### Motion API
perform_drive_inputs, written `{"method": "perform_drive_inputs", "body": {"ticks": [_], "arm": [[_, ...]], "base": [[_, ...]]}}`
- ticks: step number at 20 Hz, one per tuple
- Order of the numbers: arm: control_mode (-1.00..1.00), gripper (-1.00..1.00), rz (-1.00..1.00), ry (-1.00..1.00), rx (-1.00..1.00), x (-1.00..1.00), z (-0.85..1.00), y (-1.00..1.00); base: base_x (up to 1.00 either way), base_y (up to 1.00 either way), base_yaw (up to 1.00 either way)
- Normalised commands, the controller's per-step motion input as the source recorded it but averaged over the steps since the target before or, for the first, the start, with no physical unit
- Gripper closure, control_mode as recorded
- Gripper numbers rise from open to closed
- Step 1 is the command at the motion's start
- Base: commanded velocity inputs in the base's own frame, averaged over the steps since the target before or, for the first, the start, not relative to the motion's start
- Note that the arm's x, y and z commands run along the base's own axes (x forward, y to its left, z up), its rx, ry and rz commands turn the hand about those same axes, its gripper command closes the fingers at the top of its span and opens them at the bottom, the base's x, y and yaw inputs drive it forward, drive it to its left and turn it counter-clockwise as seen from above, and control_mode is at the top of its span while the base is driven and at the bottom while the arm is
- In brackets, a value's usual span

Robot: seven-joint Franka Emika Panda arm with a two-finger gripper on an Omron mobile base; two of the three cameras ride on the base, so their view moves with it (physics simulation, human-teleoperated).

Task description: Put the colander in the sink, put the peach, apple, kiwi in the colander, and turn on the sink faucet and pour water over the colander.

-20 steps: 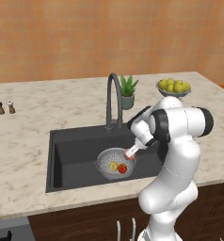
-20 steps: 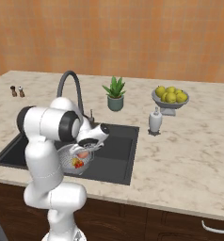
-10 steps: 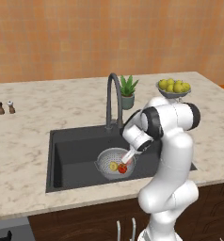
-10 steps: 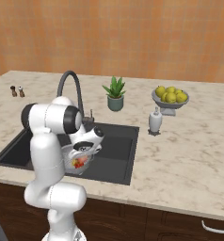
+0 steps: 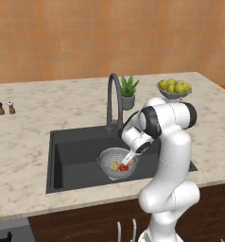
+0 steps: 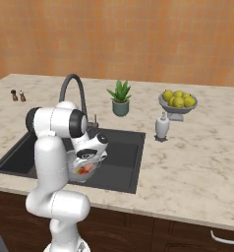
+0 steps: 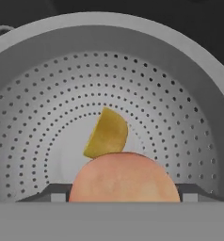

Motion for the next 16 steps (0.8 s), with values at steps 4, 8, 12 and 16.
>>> {"method": "perform_drive_inputs", "body": {"ticks": [4, 8, 12, 16], "arm": [[-1.00, -1.00, 0.00, -0.05, 0.00, -0.05, 0.05, 0.00], [-1.00, -1.00, 0.00, -0.02, 0.00, -0.16, 0.27, 0.00], [-1.00, -1.00, 0.00, -0.01, 0.00, -0.25, 0.39, 0.00], [-1.00, -1.00, 0.00, -0.05, 0.00, -0.19, 0.50, 0.01]], "base": [[0.00, 0.00, 0.00], [0.00, 0.00, 0.00], [0.00, 0.00, 0.00], [0.00, 0.00, 0.00]]}}
